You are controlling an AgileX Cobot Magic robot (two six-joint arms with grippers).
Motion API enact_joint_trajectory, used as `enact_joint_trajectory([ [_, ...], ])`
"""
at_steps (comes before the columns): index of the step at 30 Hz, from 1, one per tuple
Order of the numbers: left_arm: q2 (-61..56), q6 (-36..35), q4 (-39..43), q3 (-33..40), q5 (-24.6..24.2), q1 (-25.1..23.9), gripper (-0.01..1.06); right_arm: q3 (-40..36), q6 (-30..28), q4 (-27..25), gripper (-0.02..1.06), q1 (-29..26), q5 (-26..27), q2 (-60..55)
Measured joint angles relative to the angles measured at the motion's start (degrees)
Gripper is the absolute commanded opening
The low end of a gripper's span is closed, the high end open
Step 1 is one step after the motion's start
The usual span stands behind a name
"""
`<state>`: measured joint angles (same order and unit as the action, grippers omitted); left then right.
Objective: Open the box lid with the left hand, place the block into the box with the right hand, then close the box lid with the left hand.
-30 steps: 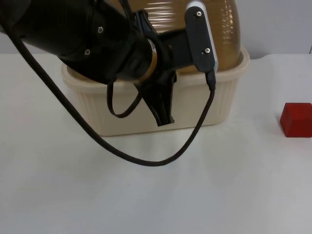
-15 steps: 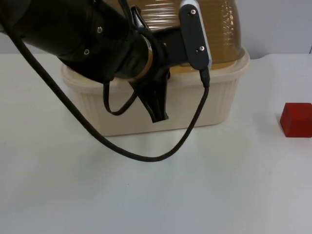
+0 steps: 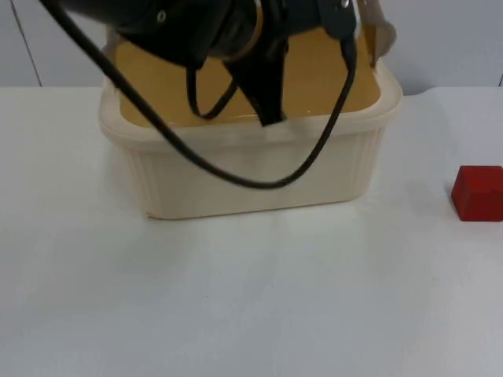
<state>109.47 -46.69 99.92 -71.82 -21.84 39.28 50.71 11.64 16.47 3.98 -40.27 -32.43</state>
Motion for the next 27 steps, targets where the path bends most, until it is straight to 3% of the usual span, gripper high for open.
enact_joint_trajectory([
  [11, 0.00, 0.03, -0.42, -3.62, 0.03, -4.79, 0.00, 0.00, 0.00, 0.00, 1.05, 0.00, 0.00, 0.00],
  [14, -0.31, 0.03, -6.41, -3.62, -0.16, -4.03, 0.00, 0.00, 0.00, 0.00, 1.05, 0.00, 0.00, 0.00],
  [19, -1.95, 3.07, -32.55, -3.62, 0.11, -0.15, 0.00, 0.00, 0.00, 0.00, 1.05, 0.00, 0.00, 0.00],
  [20, -1.95, 3.07, -32.55, -3.62, 0.11, -0.15, 0.00, 0.00, 0.00, 0.00, 1.05, 0.00, 0.00, 0.00],
  [21, -1.98, 3.98, -37.88, -3.62, 0.01, 0.48, 0.00, 0.00, 0.00, 0.00, 1.05, 0.00, 0.00, 0.00],
  [25, -3.40, 9.34, -63.35, -3.62, -3.69, 1.14, 0.00, 0.00, 0.00, 0.00, 1.05, 0.00, -0.10, 0.00],
  [26, -3.40, 9.34, -63.35, -3.62, -3.69, 1.14, 0.00, 0.00, 0.00, 0.00, 1.05, 0.00, -0.10, 0.00],
  [27, -4.13, 11.99, -69.00, -3.62, -4.50, 1.14, 0.00, 0.00, 0.00, 0.00, 1.05, 0.00, -0.10, 0.00],
])
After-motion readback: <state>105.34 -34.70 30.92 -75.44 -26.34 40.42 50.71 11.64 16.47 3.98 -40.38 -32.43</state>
